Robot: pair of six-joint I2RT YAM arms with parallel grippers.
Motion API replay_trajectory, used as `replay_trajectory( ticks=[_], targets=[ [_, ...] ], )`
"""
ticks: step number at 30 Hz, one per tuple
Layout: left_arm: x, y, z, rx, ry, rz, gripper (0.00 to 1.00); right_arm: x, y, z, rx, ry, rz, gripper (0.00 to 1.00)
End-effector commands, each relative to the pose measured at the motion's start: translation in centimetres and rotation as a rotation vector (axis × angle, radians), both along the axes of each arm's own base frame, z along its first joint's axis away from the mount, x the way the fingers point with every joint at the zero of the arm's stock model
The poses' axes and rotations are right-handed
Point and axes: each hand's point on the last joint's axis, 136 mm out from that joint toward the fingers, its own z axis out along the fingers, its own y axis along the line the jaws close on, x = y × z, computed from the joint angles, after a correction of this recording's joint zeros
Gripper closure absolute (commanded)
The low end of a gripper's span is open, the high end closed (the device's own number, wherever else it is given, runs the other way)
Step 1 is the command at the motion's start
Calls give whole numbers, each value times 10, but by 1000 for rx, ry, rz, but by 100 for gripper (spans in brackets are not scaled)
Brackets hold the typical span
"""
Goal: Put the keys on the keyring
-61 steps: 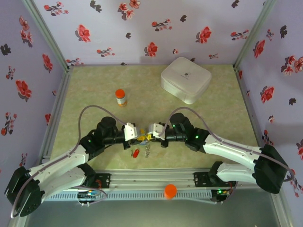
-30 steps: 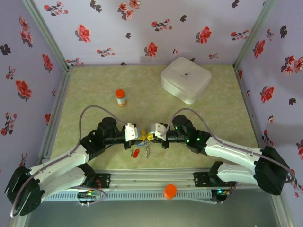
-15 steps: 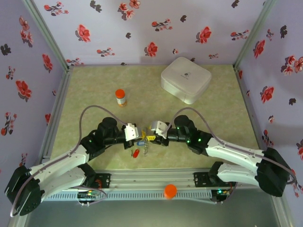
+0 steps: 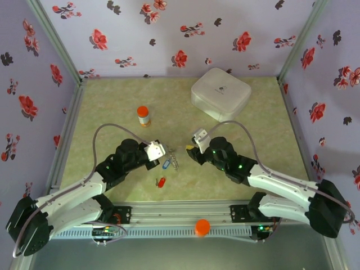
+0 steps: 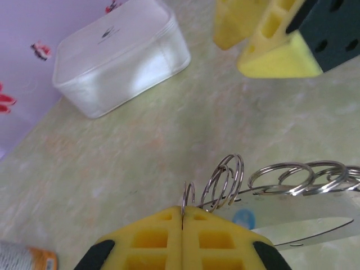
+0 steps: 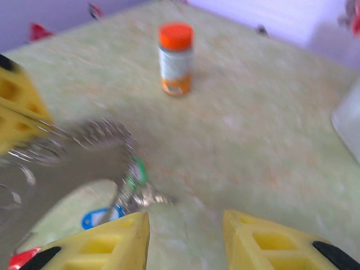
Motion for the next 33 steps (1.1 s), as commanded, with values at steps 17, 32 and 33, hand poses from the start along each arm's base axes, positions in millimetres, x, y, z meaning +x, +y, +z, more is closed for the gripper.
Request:
replay_trajectory(
  ticks=[17,32,33],
  targets=[
    [57,77,22,-75,-59,454,100,-132,99,-89,-368,-64,708,55],
    [56,72,17,-46,-55,422,100,-143,146,-127,-482,-76,925,54],
    [56,71,17,-45,-55,419,100,-142,147,-130,-488,-74,922,55]
  ],
)
